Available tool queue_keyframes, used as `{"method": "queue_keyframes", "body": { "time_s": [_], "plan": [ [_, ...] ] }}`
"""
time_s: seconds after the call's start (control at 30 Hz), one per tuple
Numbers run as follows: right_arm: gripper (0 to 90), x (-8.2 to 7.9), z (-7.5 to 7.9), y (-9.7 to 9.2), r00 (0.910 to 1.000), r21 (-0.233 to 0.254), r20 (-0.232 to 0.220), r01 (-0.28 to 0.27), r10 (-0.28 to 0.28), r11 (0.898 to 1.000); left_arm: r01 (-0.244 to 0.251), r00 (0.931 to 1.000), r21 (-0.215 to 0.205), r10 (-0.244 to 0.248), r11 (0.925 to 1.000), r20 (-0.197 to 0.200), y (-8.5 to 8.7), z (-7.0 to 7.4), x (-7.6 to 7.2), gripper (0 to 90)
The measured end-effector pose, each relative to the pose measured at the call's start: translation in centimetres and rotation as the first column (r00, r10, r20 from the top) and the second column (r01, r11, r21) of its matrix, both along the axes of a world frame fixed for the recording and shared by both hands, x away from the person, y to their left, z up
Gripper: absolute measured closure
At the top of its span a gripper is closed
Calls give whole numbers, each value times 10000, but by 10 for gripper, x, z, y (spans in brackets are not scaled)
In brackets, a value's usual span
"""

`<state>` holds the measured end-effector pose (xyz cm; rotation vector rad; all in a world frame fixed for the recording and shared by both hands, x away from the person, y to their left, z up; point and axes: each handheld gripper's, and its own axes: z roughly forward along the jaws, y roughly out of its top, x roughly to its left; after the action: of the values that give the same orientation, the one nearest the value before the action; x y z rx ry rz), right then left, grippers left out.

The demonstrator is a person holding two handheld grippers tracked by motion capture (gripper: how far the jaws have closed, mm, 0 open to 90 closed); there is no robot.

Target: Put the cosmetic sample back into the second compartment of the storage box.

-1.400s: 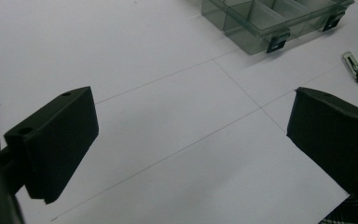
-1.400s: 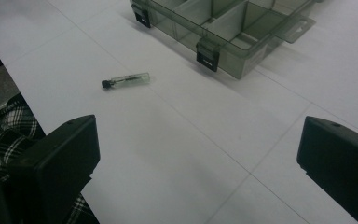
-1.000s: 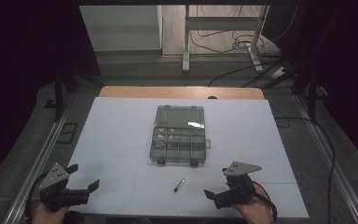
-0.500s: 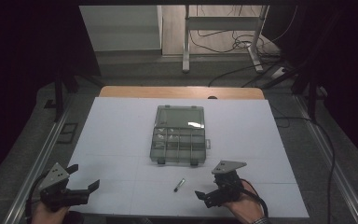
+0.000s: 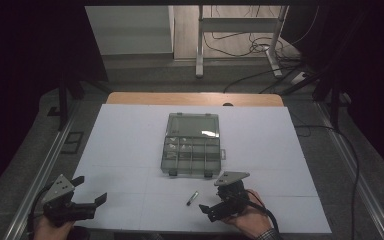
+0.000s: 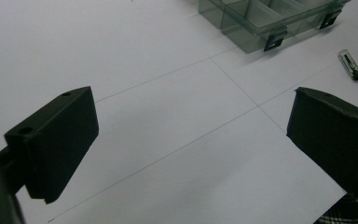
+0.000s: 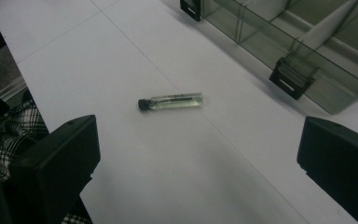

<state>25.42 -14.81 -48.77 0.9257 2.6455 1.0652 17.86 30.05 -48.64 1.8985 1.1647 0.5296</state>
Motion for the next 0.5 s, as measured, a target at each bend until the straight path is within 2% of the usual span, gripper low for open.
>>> {"method": "queue_keyframes", "body": {
  "time_s": [0.2, 0.5],
  "plan": [
    [31, 3, -4, 12, 9998, -175, -213, -36, 32, 9998, 32, 10000, -12, -32, 10000, -24, 0, 0, 0, 25],
    [83, 5, -10, 24, 9994, -283, -196, -284, 278, 9992, 70, 9999, -2, -70, 10000, -79, 0, 0, 1, 25]
  ]
}}
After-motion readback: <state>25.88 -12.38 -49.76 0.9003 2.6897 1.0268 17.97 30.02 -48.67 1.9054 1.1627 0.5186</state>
